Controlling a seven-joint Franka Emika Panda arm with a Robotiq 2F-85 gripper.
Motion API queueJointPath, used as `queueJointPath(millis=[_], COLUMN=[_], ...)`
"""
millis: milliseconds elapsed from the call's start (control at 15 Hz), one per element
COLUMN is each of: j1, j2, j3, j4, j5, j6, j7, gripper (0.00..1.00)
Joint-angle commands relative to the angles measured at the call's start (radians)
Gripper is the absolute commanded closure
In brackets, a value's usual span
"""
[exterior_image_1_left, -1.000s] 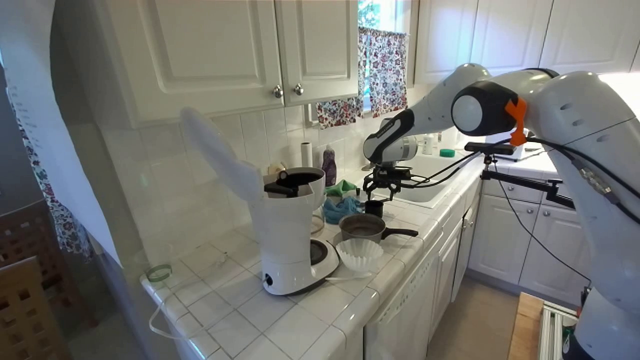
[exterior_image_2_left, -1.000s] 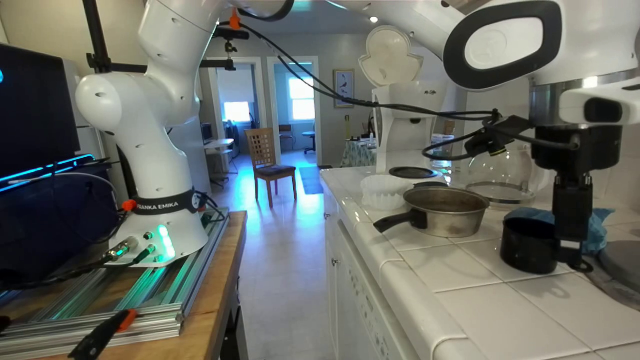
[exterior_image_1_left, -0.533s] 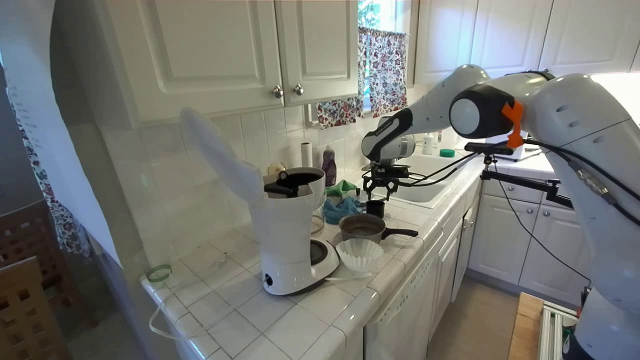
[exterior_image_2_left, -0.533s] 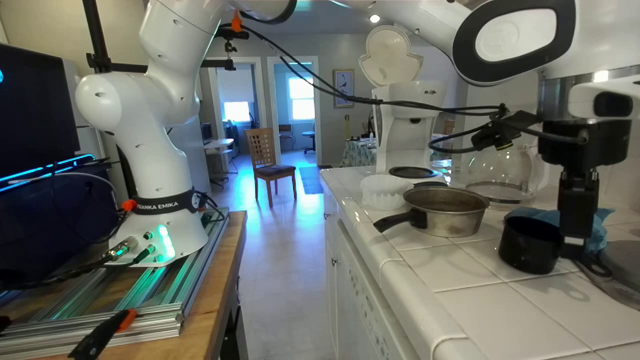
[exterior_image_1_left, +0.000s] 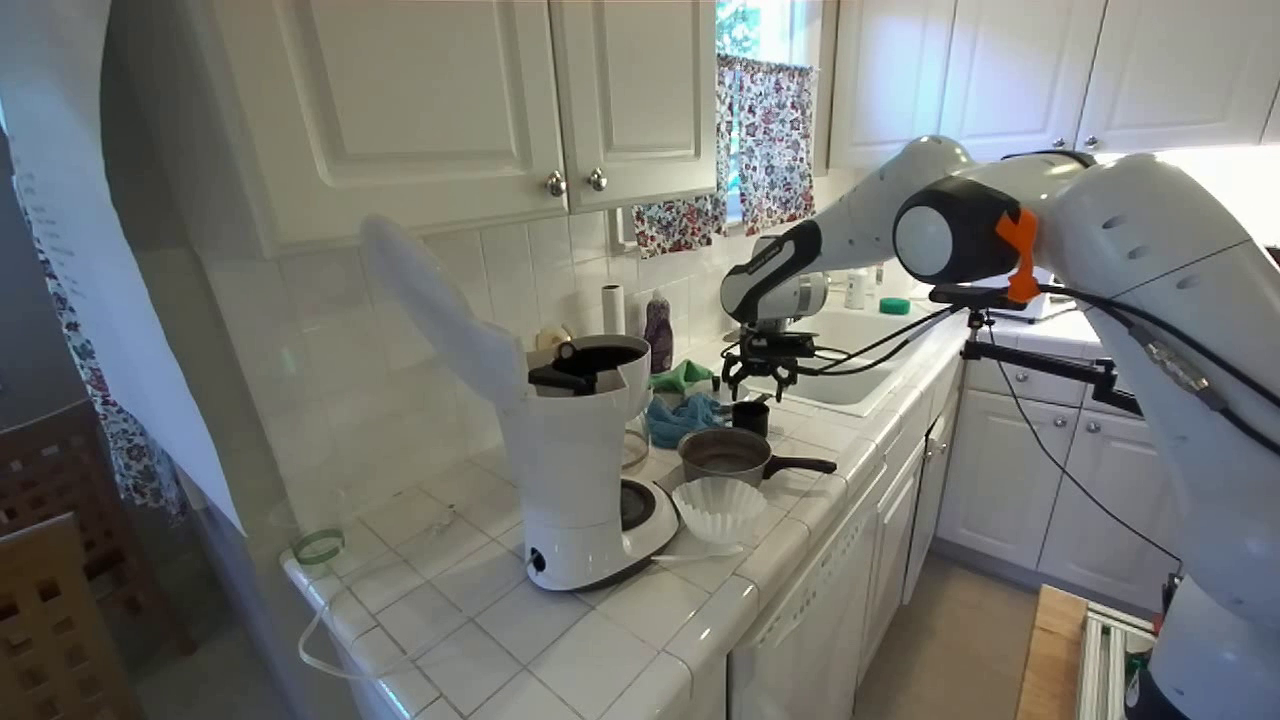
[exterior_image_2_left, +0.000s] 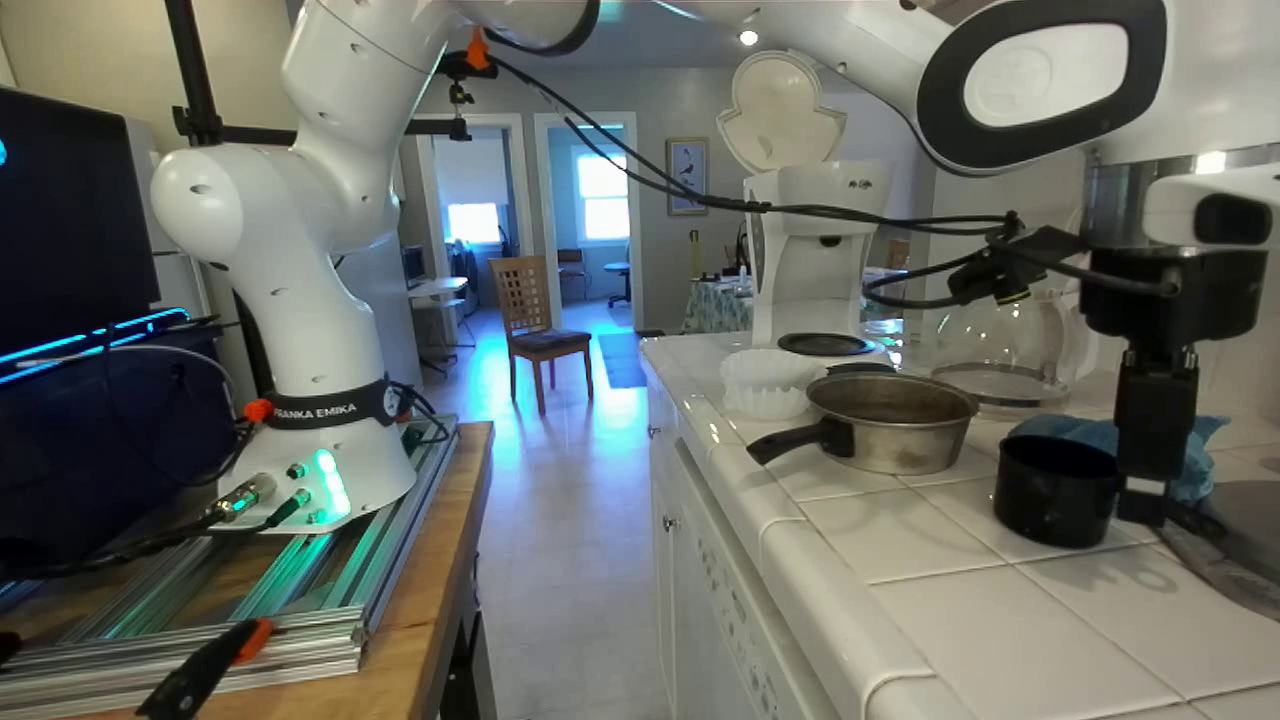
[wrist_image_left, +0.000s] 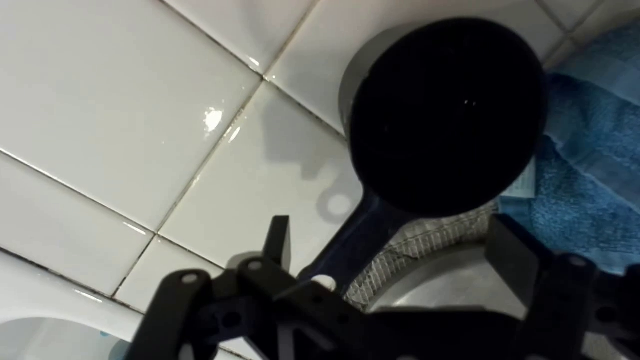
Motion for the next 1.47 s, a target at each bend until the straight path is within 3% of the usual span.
queueJointPath(millis=[0, 67, 200, 800, 1400], j1=[-0.006, -0.005, -0.004, 0.005, 0.044], j2=[0.037, 0.041, 0.045, 0.049, -0.018], j3=[0.000, -0.001, -0.003, -0.010, -0.027], j4=[0.062, 0.067, 0.075, 0.084, 0.021], j5=[0.013, 0.011, 0.009, -0.001, -0.033], j6=[-0.058, -0.066, -0.081, -0.085, -0.042], j7=[0.021, 0.023, 0.028, 0.046, 0.044], gripper=[0.04, 0.28, 0.32, 0.95, 0.94])
